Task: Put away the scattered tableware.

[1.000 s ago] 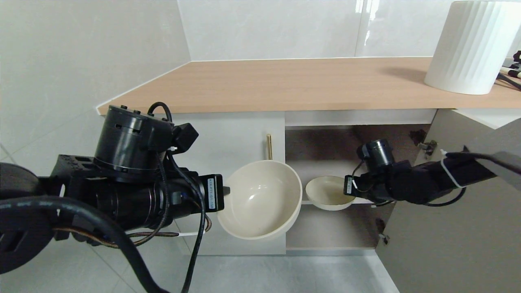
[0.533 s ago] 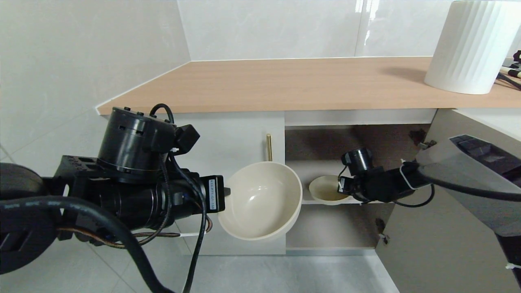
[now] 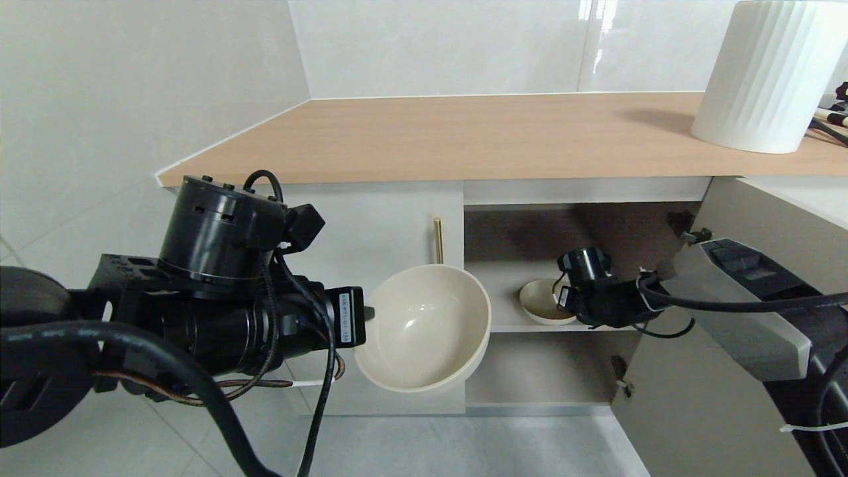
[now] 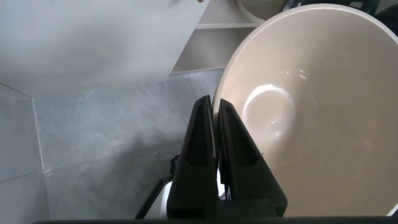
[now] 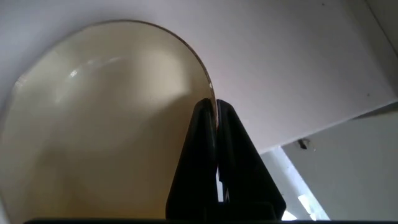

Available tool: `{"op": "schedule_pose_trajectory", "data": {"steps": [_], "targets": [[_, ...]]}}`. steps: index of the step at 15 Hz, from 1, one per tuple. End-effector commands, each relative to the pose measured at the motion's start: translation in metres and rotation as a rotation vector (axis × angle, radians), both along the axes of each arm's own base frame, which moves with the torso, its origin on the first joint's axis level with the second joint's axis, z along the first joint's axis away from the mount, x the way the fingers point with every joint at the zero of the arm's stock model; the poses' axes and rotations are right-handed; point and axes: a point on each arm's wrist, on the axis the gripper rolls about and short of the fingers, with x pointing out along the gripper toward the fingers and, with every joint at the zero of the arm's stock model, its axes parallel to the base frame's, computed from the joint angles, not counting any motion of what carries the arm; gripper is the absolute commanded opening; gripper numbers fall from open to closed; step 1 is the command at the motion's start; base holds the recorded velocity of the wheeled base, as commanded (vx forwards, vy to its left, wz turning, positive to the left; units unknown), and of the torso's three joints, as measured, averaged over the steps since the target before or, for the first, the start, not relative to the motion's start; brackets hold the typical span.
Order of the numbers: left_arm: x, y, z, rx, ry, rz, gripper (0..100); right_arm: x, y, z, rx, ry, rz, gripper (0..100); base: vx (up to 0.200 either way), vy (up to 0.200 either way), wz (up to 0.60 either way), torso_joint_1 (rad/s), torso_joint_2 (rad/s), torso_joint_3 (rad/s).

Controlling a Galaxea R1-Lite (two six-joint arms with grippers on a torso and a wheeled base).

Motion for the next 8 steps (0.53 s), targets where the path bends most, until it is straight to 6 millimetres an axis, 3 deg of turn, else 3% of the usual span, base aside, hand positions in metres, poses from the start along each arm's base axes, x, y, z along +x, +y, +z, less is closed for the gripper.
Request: {"op": "schedule_pose_trajectory", "data": {"steps": [1,6,7,8], "targets": [[0.0008,-0.0006,-0.0010,0.001,0.002,0.001,0,0.0040,-0.0003,-0.0084,-0.003,0.004,-0.004,0,0.000,0.000,0.00,0.000,0.00,0.000],[0.0020,-0.0014,-0.0032,0.007,0.010,0.001,0,0.0101,0.0010,-0.0064,-0.013,-0.026,-0.025,0,0.000,0.000,0.00,0.000,0.00,0.000],[0.0021,-0.0015,-0.0040,0.007,0.013,0.002,0,0.0101,0.0018,-0.0053,-0.010,-0.029,-0.024,100,0.000,0.000,0.00,0.000,0.00,0.000],[0.0023,-0.0016,-0.0035,0.005,0.010,0.002,0,0.0105,0.0019,-0.0047,-0.008,-0.034,-0.025,100,0.000,0.000,0.00,0.000,0.00,0.000]]}}
